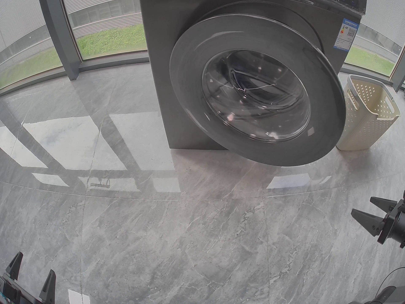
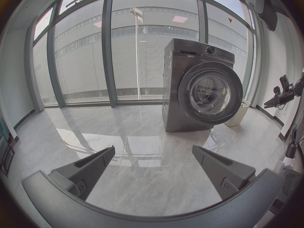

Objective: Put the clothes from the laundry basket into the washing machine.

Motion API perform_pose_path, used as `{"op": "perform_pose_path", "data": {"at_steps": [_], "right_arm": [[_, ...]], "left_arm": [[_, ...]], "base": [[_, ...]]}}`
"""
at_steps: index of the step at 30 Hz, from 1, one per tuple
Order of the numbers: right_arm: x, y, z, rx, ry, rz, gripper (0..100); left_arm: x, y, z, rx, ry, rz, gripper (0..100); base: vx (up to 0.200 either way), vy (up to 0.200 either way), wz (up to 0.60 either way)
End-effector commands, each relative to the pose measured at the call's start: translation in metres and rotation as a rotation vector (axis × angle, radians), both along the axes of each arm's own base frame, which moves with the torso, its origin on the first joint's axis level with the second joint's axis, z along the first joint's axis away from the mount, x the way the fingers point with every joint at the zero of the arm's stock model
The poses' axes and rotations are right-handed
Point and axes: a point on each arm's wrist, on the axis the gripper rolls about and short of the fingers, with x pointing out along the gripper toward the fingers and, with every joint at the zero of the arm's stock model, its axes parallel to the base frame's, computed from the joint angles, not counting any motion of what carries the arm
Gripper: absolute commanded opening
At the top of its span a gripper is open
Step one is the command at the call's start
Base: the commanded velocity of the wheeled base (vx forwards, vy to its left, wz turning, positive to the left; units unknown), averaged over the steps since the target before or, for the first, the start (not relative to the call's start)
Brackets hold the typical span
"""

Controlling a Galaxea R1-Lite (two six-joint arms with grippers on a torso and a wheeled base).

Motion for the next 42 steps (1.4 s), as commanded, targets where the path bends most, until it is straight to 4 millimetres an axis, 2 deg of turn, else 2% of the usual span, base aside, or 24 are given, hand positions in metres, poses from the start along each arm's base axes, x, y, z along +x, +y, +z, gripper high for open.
{"op": "perform_pose_path", "data": {"at_steps": [1, 6, 12, 18, 27, 42], "right_arm": [[-0.001, 0.010, -0.002, 0.001, 0.013, 0.100, 100], [0.003, 0.018, -0.001, 0.002, 0.028, 0.174, 100], [0.014, 0.033, 0.009, 0.083, 0.032, 0.245, 100], [0.027, 0.045, 0.011, 0.090, 0.027, 0.284, 100], [0.048, 0.056, 0.015, 0.113, 0.019, 0.281, 100], [0.059, 0.064, 0.022, 0.119, 0.020, 0.286, 100]], "left_arm": [[0.001, 0.000, -0.005, 0.000, 0.009, 0.000, 100], [0.001, 0.000, -0.005, 0.000, 0.008, 0.001, 100], [0.001, 0.000, -0.005, 0.003, 0.006, -0.002, 100], [0.001, 0.000, -0.005, -0.002, 0.006, -0.002, 100], [0.001, 0.000, -0.005, -0.002, 0.008, 0.000, 100], [0.001, 0.000, -0.005, 0.000, 0.009, -0.002, 100]], "base": [[0.000, -0.200, 0.00], [0.000, -0.200, 0.00], [0.000, 0.000, 0.00], [0.000, 0.000, 0.00], [0.200, 0.000, 0.00], [0.200, 0.000, 0.00]]}}
